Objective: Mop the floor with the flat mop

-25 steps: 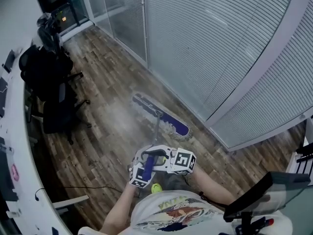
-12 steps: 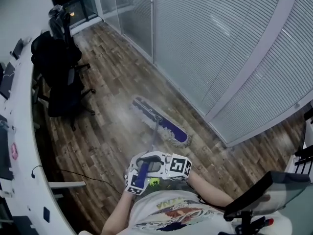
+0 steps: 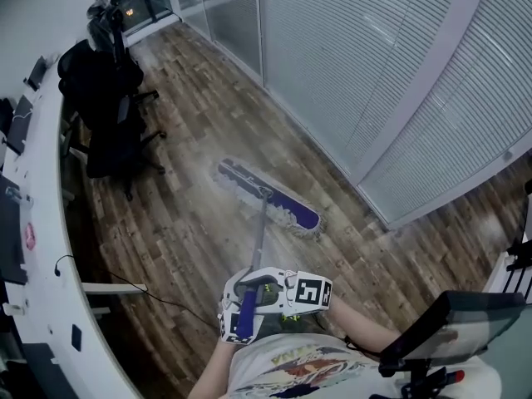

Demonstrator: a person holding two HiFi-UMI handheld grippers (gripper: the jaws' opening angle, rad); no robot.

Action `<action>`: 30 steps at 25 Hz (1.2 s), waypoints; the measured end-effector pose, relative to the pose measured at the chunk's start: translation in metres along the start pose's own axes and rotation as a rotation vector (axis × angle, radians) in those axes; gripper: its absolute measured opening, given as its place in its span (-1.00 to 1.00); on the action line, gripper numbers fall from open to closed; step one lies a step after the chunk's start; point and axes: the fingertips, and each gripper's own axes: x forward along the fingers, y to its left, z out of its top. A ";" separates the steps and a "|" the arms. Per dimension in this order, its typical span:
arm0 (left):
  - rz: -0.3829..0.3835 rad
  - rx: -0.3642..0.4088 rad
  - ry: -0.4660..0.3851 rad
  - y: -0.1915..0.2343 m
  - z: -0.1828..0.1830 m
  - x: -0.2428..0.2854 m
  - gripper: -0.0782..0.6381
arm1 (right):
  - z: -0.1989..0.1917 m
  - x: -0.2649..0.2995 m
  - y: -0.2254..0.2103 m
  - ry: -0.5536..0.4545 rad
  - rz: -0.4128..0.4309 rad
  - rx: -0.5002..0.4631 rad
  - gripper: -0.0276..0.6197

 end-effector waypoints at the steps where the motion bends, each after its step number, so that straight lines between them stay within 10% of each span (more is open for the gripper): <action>1: 0.009 -0.003 0.002 -0.007 -0.003 -0.003 -0.47 | -0.004 -0.002 0.007 0.003 0.011 0.000 -0.19; 18: 0.012 0.038 0.010 -0.011 -0.010 0.032 -0.47 | -0.024 -0.023 -0.016 -0.007 0.033 -0.002 -0.18; 30: -0.061 0.054 0.000 0.116 0.020 0.147 -0.47 | 0.023 -0.019 -0.191 -0.013 -0.016 0.023 -0.17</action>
